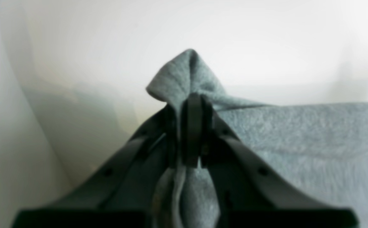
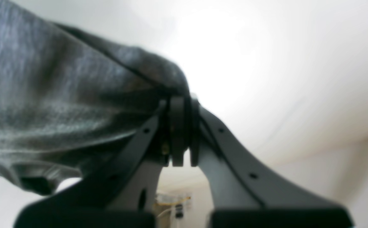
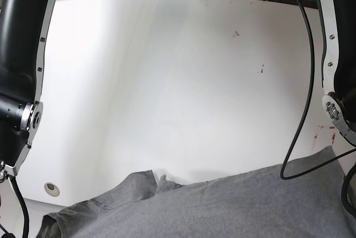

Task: Fold the T-shirt properly
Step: 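Lift the shirt with both grippers and pull it toward the robot, then lay the shirt back down flat with both grippers, then open the right gripper, then reposition both grippers along the shirt edge and regrasp the fabric, then pull the shirt edge with both grippers to straighten it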

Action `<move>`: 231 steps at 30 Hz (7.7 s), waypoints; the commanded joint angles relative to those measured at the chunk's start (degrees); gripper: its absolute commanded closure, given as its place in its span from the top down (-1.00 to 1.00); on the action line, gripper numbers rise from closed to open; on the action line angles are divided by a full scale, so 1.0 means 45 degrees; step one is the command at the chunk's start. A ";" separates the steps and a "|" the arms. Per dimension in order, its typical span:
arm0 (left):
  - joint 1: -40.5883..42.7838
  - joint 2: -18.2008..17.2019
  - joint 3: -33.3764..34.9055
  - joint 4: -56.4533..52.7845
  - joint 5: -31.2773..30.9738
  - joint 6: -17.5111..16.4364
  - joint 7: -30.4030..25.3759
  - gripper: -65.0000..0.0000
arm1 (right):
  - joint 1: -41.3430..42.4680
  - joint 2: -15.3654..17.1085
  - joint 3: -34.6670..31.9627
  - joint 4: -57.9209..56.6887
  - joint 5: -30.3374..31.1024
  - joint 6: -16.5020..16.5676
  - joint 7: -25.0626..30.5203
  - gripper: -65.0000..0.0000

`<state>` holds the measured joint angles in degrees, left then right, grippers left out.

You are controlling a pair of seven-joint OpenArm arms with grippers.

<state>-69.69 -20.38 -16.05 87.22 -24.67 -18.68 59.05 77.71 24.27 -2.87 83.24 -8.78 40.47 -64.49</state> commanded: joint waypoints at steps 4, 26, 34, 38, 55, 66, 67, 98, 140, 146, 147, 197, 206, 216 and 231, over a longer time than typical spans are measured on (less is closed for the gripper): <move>0.0923 -0.0130 -0.0037 0.0789 -0.0682 0.0077 -0.0316 -1.00 | -0.1064 0.0457 0.0101 0.1946 -0.0248 -0.0104 -0.0663 -1.00; 1.0066 -0.0130 -0.1795 0.4657 -0.2929 0.0077 0.0251 -1.00 | -1.2083 -0.0988 0.4438 0.7240 -0.0248 -0.0104 -0.0878 -1.00; 1.4051 -0.0111 -0.3104 0.5243 -0.4023 0.0077 0.0290 -1.00 | -1.4251 -0.1926 0.5454 0.7455 -0.0267 -0.0104 -0.0878 -1.00; 1.5790 -0.0189 -0.3729 0.5243 -0.4687 0.0077 0.0290 -1.00 | -1.5267 -0.2082 0.5865 0.7475 -0.0267 -0.0104 -0.0878 -1.00; 2.0342 -0.0208 -0.4218 0.5165 -0.5176 0.0077 0.0290 -1.00 | -1.8588 -0.3255 0.6275 0.7455 -0.0248 -0.0104 -0.0800 -1.00; 2.0674 -0.0462 -0.3925 0.5126 -0.4023 0.0058 0.0310 -1.00 | -1.9721 -0.3587 0.6275 0.7416 -0.0287 -0.0104 -0.0780 -1.00; 2.0732 -0.0482 -0.3827 0.5126 -0.3867 0.0058 0.0310 -1.00 | -1.9819 -0.3587 0.6275 0.7416 -0.0287 -0.0104 -0.0780 -1.00; 2.1318 -0.0404 -0.3612 0.5126 0.1486 -0.3068 0.0935 0.30 | -2.2007 -0.3587 0.6236 0.7436 -0.0248 -0.0104 -0.0839 0.51; 1.6278 0.1413 -0.4862 0.5634 0.1467 -0.4738 0.4354 0.43 | -1.7709 -0.5658 0.6275 0.7240 -0.0326 -0.0104 -0.0995 0.40; 1.5555 0.2449 -0.4862 0.5673 0.1467 -0.4738 0.4373 0.26 | -1.7338 -0.5638 0.6255 0.7280 -0.0345 -0.0104 -0.1523 0.40; 1.5555 0.2449 -0.4862 0.5673 0.1467 -0.4738 0.4373 0.23 | -1.7377 -0.5579 0.6255 0.7299 -0.0345 -0.0104 -0.1659 0.40; 1.6766 0.1609 -0.4843 0.5634 0.1467 -0.4738 0.4334 0.15 | -1.9272 -0.4134 0.7154 0.7455 -0.0248 -0.0104 -0.0292 0.19; 1.6708 0.1628 -0.4647 0.5673 0.1467 -0.4738 0.4334 0.14 | -1.7885 -0.5365 0.7115 0.7416 -0.0209 -0.0104 -0.0507 -0.41; 1.6806 0.2605 -0.4804 0.5712 0.1467 -0.4738 0.4354 -0.87 | -1.7865 -0.7259 0.7154 0.7397 -0.0209 -0.0104 -0.1738 -1.00; 1.9423 0.2820 -0.4979 0.5595 0.1525 -0.4738 0.4295 -0.95 | -1.9917 -0.7103 0.8287 0.6889 0.0514 -0.0104 -0.1874 -0.96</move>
<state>17.50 -6.92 -38.26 111.70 -17.56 -39.92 79.26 -12.08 -8.05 34.52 114.69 -8.84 40.10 -74.65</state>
